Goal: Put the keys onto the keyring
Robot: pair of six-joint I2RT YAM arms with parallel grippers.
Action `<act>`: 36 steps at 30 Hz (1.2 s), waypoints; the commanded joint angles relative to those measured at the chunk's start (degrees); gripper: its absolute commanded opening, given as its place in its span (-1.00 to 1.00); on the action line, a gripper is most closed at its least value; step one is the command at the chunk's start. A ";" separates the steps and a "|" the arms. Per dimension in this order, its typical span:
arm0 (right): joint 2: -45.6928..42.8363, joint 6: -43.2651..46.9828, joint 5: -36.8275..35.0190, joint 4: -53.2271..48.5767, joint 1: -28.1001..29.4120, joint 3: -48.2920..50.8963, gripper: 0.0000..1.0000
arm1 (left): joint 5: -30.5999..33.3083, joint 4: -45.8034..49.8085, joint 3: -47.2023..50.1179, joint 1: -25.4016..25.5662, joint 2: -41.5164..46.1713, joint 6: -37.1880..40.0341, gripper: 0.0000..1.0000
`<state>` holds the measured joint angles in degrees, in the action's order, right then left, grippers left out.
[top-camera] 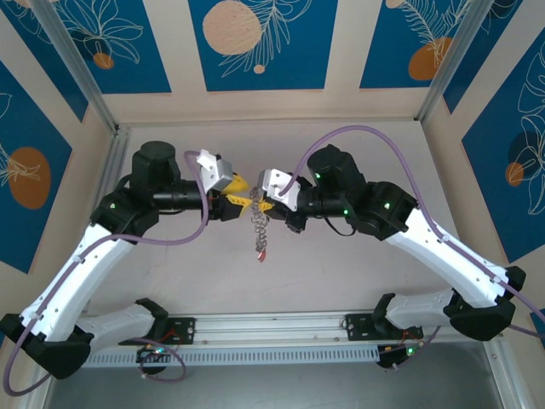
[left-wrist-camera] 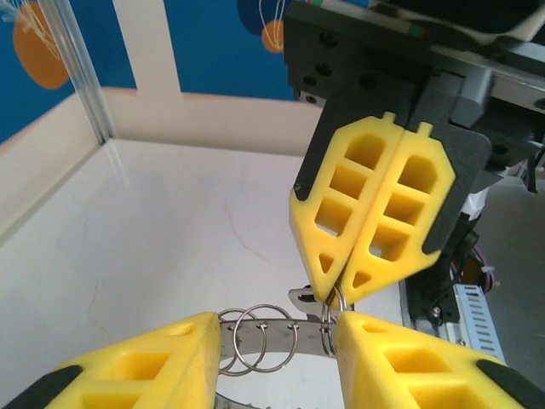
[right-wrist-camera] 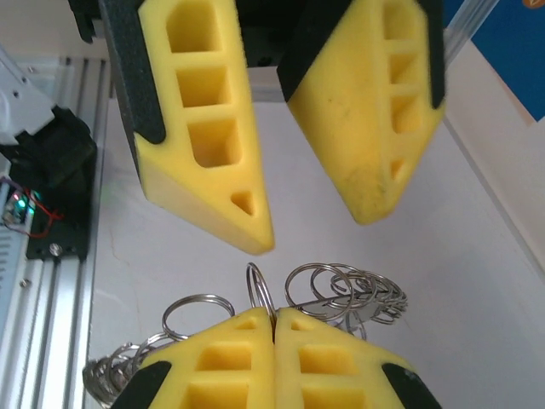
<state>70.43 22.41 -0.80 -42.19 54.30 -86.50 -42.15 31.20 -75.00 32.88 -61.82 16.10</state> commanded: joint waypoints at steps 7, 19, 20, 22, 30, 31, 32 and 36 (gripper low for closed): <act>2.23 3.34 -5.22 -3.18 1.66 -5.74 -1.00 | 2.92 2.72 -2.25 3.64 -2.05 4.31 -0.27; 2.70 3.60 -4.92 -3.39 1.46 -6.22 -1.00 | 7.02 5.01 -1.69 5.17 -2.96 7.07 -0.60; 2.65 3.60 -4.83 -3.37 1.51 -6.10 -1.00 | 7.30 5.01 -1.56 5.26 -2.95 7.13 -0.61; 2.52 3.66 -4.40 -3.31 1.58 -6.08 -1.00 | 7.38 4.86 -1.38 5.35 -2.90 7.19 -0.67; 0.98 3.60 -2.39 -0.84 1.63 -4.21 -1.00 | 7.95 4.41 -0.85 5.73 -3.11 7.22 -1.00; 0.53 3.78 -1.91 -0.32 1.66 -3.65 -1.00 | 7.48 4.19 -0.72 5.73 -3.06 7.12 -1.00; -0.10 3.86 -1.33 0.53 1.74 -2.78 -1.00 | 6.81 3.73 -0.62 5.72 -2.89 6.81 -1.00; -1.68 2.77 -0.20 2.01 1.33 -0.46 -1.00 | 5.85 -1.48 1.41 5.64 -0.50 3.96 -1.00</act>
<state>71.70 25.34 -5.82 -45.17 55.42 -87.53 -36.42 34.24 -75.18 38.33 -63.90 22.20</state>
